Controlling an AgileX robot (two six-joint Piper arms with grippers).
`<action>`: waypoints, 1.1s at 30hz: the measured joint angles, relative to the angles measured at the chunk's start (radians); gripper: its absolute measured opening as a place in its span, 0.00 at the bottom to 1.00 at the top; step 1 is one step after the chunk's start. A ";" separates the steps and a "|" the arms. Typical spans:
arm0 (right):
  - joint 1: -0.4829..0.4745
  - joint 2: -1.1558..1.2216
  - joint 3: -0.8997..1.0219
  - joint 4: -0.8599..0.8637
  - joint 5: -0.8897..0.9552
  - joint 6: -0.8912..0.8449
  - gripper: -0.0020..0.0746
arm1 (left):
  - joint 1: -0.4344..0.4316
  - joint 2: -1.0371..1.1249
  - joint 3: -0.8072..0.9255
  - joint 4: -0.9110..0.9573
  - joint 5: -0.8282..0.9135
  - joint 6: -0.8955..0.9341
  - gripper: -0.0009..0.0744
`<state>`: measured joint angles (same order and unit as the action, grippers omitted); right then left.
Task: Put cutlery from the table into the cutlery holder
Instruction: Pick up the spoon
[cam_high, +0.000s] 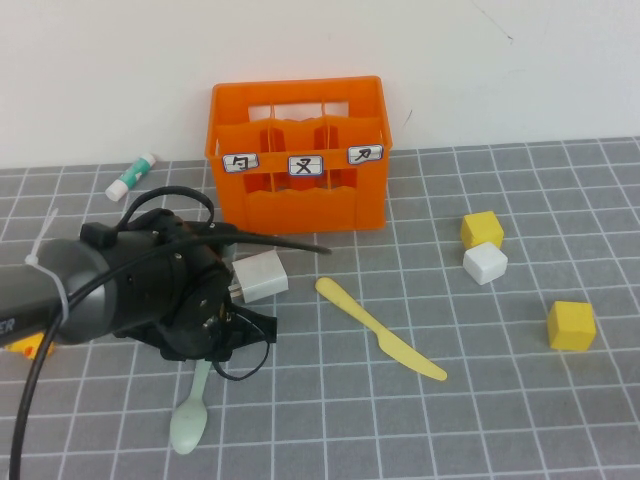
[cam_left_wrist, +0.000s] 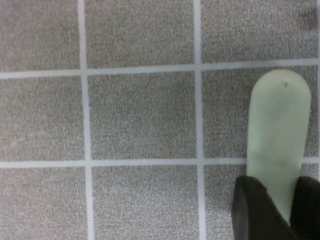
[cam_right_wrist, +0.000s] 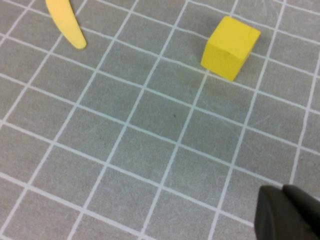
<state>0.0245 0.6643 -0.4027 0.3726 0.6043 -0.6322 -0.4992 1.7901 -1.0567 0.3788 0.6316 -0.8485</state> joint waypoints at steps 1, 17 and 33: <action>0.000 0.000 0.000 0.000 0.000 0.000 0.02 | 0.000 0.002 0.000 0.002 0.002 0.000 0.18; 0.000 0.000 0.000 0.000 0.000 -0.015 0.02 | 0.000 -0.115 -0.053 0.011 0.088 0.018 0.05; 0.000 0.000 0.000 0.000 0.000 -0.022 0.02 | 0.000 -0.222 -0.053 0.021 0.214 0.001 0.02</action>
<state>0.0245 0.6643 -0.4027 0.3726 0.6043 -0.6537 -0.4992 1.5683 -1.1093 0.4001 0.8456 -0.8474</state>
